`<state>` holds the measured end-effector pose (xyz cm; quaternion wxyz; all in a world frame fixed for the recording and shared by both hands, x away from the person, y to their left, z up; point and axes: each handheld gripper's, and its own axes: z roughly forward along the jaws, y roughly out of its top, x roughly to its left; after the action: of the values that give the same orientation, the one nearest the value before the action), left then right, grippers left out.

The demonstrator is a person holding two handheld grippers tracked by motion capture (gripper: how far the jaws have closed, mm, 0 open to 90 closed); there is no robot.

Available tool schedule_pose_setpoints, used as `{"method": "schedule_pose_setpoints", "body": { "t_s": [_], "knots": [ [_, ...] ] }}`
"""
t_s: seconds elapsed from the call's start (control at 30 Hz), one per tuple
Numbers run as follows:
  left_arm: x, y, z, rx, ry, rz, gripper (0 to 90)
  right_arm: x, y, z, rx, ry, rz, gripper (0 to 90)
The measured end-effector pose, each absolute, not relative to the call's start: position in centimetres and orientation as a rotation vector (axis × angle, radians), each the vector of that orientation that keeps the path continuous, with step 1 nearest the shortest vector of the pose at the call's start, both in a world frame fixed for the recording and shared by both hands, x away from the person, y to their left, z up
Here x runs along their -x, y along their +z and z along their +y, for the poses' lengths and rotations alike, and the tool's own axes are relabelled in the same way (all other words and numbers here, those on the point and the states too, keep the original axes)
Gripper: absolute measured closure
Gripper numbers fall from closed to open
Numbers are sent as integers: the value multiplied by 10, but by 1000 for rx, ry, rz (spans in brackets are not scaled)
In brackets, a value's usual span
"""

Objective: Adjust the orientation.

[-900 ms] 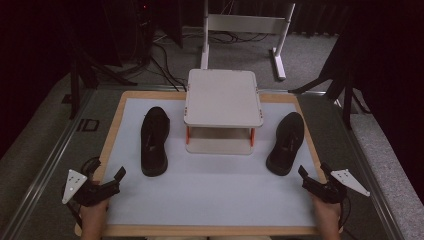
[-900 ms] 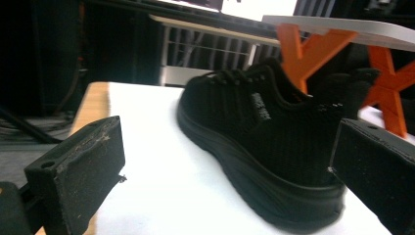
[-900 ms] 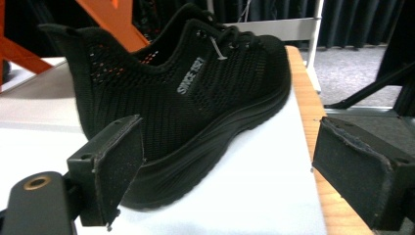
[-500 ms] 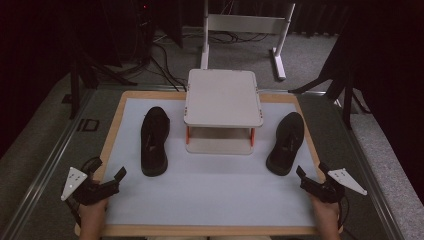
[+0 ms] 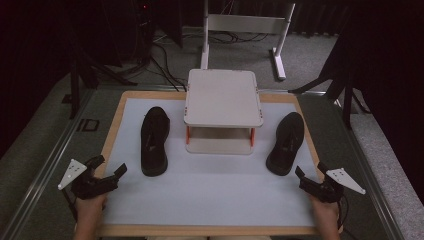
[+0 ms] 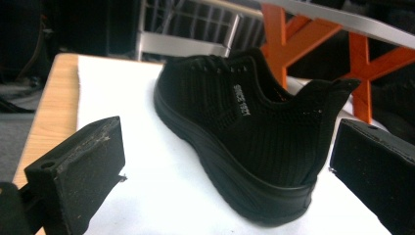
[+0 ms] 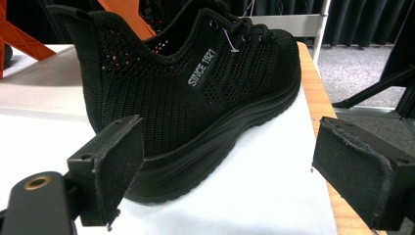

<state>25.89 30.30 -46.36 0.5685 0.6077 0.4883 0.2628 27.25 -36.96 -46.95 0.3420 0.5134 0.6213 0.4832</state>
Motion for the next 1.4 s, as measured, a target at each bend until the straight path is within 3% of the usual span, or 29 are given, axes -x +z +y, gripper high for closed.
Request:
{"method": "schedule_pose_setpoints", "body": {
  "t_s": [0.67,1.4],
  "knots": [
    [-291,-417,298,-1602,525,1108,3,-276,-470,-369,-1346,1261,1659,123],
    [-340,-363,264,-1872,525,1090,4,-278,-471,-370,-1366,1268,1682,123]
  ]
}}
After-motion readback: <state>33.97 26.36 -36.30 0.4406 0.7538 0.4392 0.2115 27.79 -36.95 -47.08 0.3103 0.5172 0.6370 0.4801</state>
